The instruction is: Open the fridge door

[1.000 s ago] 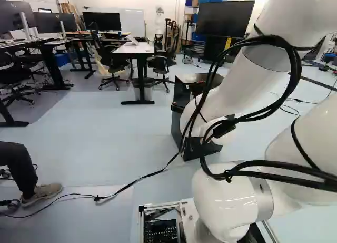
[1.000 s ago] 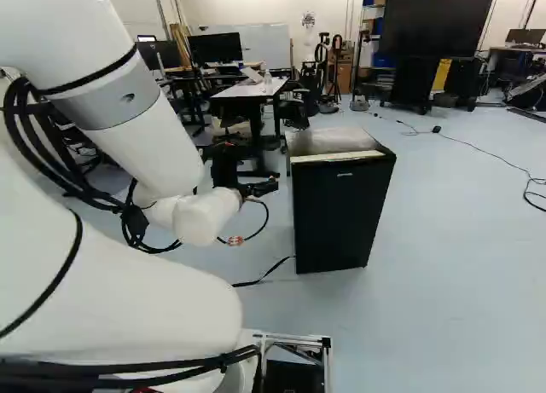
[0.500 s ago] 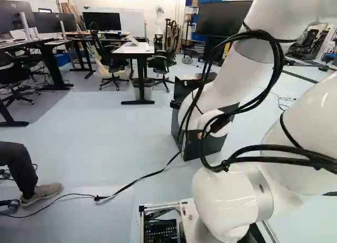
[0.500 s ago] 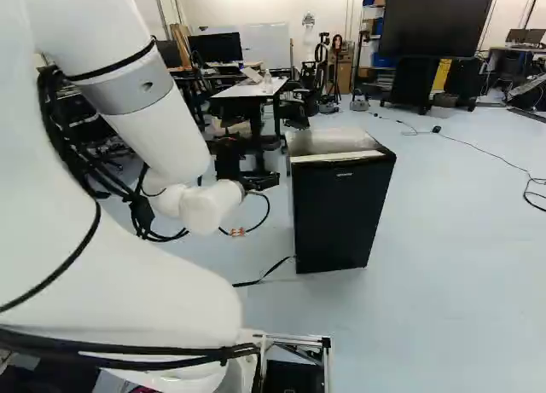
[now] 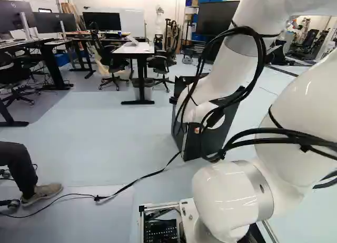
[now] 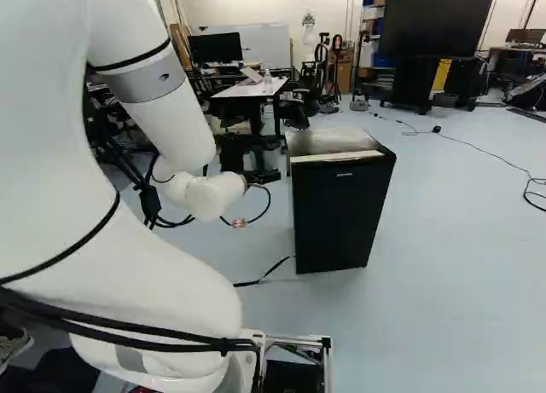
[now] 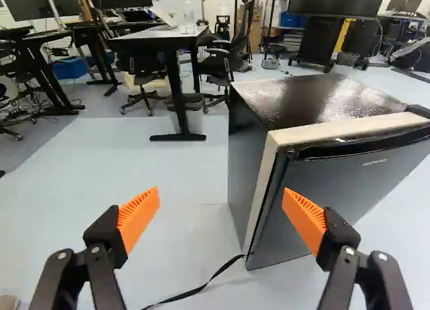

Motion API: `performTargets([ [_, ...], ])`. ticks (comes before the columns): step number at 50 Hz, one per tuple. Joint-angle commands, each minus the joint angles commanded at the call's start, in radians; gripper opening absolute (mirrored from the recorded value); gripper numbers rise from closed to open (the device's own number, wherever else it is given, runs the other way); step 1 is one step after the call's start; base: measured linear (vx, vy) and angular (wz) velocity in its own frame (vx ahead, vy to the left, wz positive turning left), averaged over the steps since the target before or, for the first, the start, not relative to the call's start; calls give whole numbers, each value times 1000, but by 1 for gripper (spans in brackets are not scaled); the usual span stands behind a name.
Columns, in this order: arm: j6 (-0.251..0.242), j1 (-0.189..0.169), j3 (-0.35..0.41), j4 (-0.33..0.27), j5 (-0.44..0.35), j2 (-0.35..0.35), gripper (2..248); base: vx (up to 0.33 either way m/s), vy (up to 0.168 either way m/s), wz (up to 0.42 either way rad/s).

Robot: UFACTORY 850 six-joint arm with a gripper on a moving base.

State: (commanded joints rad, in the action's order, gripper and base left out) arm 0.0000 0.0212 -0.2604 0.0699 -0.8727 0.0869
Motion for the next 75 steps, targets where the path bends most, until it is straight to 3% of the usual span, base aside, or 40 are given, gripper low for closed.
performTargets([
  [30, 0, 37, -92, 121, 0, -93, 247, 0, 0, 0],
  [75, 0, 108, -231, 390, 0, -223, 247, 0, 0, 0],
])
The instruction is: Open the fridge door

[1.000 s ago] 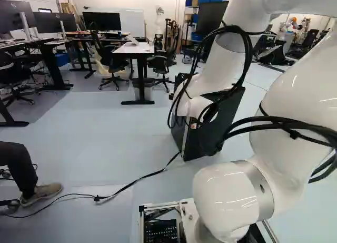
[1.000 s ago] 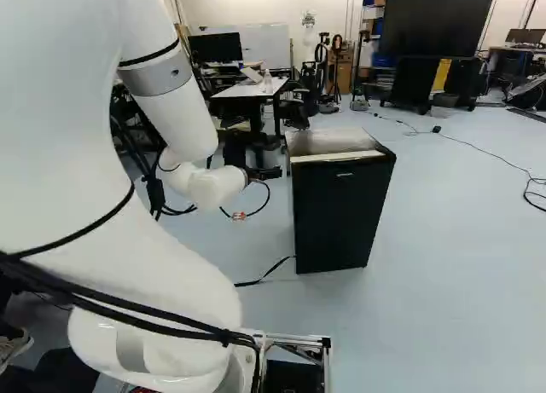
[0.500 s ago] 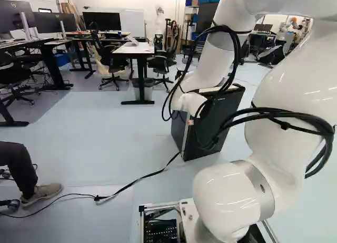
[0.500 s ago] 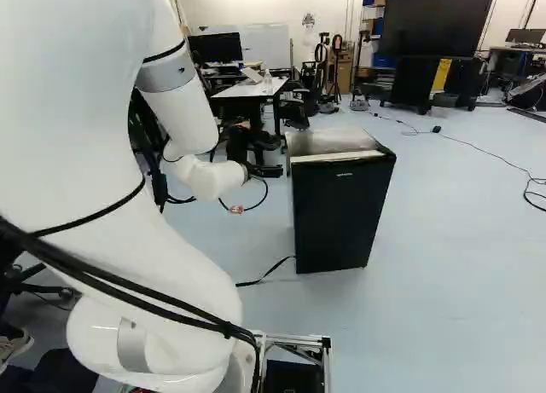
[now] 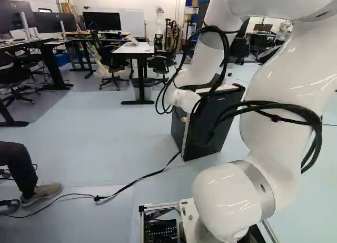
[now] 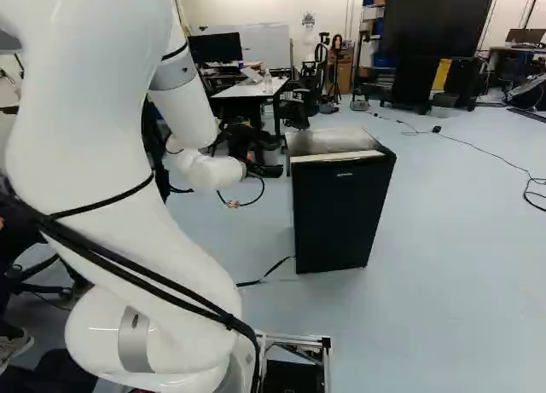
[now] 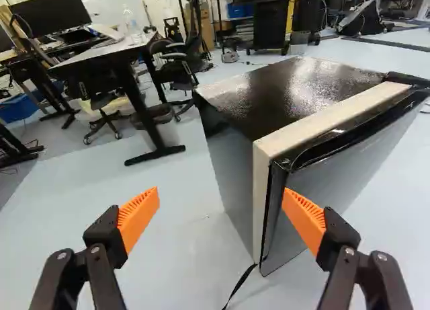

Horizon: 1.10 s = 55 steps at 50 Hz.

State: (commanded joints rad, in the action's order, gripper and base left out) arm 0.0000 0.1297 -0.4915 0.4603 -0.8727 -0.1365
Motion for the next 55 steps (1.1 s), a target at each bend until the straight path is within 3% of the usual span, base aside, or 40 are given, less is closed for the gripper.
performTargets([
  [17, 0, 20, -37, 120, 0, -65, 247, 0, 0, 0],
  [55, 0, 20, -90, 397, 0, -206, 247, 0, 0, 0],
])
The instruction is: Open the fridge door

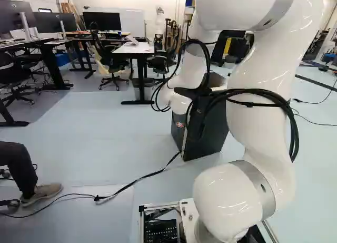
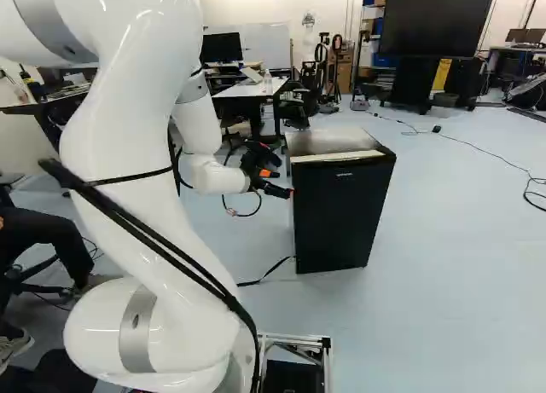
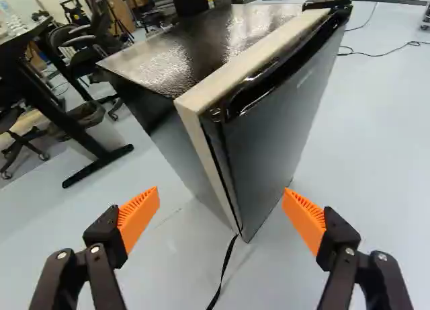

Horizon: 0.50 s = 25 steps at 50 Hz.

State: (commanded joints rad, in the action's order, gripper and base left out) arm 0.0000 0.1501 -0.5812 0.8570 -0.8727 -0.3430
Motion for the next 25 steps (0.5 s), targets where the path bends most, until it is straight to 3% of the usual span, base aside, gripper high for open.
performTargets([
  [17, 0, -3, -46, 121, 0, -69, 247, 0, 0, 0],
  [25, 0, -4, -63, 143, 0, -83, 247, 0, 0, 0],
])
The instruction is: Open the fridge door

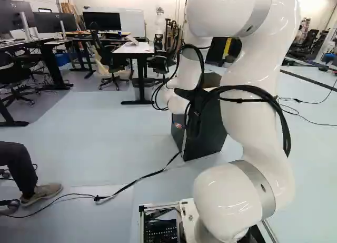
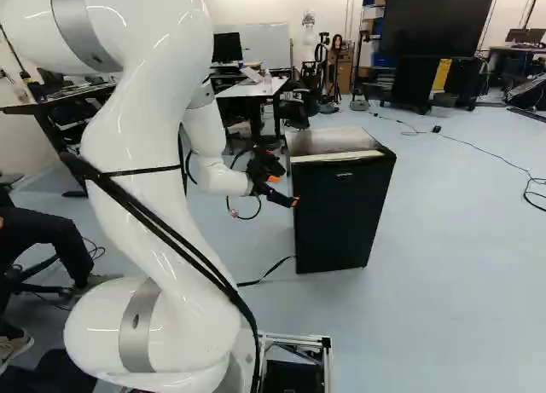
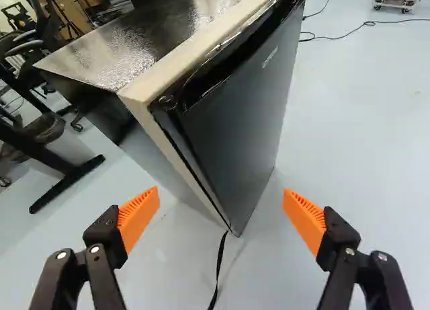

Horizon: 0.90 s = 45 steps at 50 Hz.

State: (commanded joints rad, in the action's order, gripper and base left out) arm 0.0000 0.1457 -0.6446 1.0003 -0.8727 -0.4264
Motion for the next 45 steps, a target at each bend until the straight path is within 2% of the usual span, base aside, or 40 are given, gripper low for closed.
performTargets([
  [37, 0, -12, -62, 4, 0, -44, 247, 0, 0, 0],
  [45, -49, -13, -63, 4, 0, -44, 247, 0, 0, 0],
])
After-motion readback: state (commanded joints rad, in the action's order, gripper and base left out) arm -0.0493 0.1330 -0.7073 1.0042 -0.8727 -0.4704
